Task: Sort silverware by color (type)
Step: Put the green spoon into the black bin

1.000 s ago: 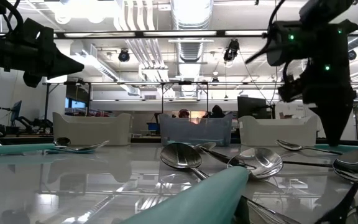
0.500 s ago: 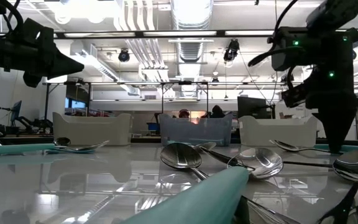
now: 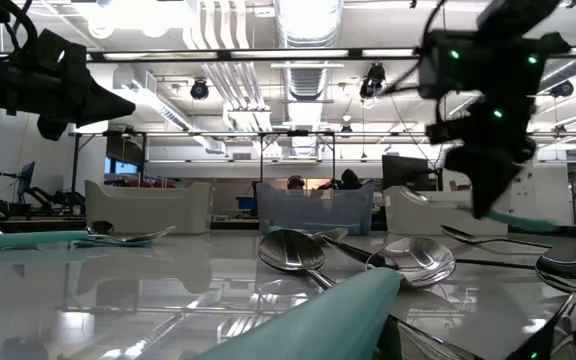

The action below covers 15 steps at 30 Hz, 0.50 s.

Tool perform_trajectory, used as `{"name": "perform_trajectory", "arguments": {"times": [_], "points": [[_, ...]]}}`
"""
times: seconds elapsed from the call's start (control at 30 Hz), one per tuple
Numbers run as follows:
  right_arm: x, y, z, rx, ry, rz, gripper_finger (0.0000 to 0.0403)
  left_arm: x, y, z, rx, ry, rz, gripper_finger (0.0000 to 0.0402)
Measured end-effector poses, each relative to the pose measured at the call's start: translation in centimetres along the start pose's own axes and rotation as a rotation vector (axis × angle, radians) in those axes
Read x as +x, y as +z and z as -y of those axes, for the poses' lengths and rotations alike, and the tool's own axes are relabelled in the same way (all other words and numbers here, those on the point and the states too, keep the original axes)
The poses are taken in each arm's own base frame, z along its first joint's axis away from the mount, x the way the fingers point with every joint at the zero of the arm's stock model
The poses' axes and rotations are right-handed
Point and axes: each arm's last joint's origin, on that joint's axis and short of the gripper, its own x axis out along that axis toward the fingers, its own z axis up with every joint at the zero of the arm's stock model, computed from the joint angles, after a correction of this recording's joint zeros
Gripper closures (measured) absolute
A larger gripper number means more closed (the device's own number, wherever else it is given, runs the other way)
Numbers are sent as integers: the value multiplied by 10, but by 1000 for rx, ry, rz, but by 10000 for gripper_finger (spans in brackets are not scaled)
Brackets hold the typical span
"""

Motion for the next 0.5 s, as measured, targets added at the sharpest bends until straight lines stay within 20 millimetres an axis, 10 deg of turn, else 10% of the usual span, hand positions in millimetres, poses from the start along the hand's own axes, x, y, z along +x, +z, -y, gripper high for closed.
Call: {"name": "perform_trajectory", "arguments": {"times": [0.5], "points": [[-76,109,-8,-258,24,608,361,0,0,0,1,0,0,361]]}}
